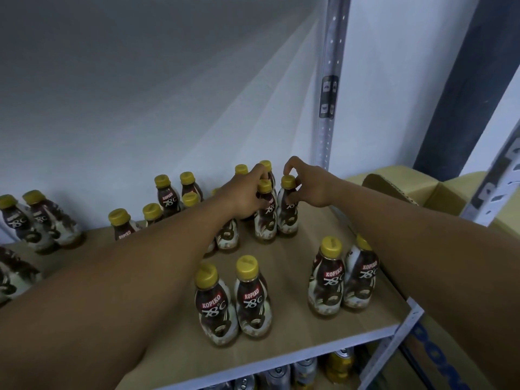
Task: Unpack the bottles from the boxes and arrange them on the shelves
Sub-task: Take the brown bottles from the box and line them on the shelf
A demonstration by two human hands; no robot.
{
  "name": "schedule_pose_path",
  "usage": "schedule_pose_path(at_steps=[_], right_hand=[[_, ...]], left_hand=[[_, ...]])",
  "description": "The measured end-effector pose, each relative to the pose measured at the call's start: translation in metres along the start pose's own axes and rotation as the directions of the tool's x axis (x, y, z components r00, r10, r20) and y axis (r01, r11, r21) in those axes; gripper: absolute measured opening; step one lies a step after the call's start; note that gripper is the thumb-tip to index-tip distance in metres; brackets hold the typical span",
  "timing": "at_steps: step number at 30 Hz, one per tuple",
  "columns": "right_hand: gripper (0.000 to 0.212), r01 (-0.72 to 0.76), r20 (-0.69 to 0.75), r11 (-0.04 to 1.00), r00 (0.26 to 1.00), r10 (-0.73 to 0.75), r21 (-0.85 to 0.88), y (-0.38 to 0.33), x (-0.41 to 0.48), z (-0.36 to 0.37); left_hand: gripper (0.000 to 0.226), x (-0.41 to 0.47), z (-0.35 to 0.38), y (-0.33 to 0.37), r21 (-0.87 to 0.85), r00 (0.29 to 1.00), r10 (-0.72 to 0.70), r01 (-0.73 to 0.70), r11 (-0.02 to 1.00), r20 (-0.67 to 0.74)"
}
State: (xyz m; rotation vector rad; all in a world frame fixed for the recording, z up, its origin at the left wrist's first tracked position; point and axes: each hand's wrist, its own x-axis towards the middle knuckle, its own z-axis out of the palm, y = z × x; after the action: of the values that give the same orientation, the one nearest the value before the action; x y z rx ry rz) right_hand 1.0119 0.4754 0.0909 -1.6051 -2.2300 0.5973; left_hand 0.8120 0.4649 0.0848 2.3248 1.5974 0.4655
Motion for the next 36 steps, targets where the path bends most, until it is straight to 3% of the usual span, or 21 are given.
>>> schedule_pose_path(at_steps=[36], right_hand=[[0.053,-0.135,-0.047,0.991,0.990,0.135,0.007,0.027,-0.058,-0.020]], left_hand=[[0.047,-0.003,0.026,0.054,0.015,0.994,0.089,-0.090,0.996,0.064]])
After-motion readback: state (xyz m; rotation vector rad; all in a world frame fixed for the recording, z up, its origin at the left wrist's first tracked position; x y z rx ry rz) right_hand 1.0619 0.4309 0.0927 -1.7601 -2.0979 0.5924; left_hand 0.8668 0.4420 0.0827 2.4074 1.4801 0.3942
